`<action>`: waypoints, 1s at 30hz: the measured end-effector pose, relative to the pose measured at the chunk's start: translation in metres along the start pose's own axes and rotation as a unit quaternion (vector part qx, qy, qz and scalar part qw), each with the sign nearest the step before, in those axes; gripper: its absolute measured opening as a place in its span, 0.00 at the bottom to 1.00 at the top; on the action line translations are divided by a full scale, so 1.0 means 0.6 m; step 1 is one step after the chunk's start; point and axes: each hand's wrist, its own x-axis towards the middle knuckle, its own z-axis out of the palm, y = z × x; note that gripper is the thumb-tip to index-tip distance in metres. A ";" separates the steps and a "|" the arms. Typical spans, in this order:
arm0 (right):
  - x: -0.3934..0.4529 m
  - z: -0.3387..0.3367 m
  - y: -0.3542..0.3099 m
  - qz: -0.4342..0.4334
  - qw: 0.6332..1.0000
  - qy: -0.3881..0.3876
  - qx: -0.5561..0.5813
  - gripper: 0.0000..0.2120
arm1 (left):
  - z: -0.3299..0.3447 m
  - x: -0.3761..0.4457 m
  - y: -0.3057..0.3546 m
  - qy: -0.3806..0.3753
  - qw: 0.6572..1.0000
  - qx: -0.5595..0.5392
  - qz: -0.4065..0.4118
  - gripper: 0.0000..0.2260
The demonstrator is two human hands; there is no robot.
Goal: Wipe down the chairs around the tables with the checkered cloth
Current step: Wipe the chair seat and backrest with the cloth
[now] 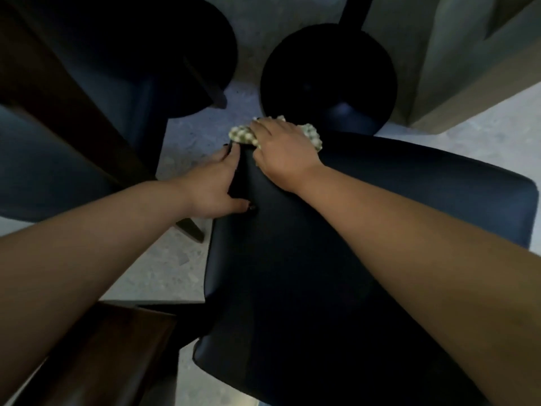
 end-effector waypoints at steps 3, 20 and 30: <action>-0.044 -0.007 0.034 0.016 1.000 0.005 -0.006 0.26 | -0.005 0.005 0.046 -0.059 0.988 0.140 -0.002 0.61; -0.342 -0.042 0.243 0.346 0.918 0.182 0.070 0.24 | 0.084 0.035 0.197 -0.020 0.965 0.263 0.000 0.71; -0.421 -0.045 0.296 0.601 0.734 0.277 0.152 0.22 | 0.092 0.033 0.183 0.007 0.970 0.244 0.017 0.70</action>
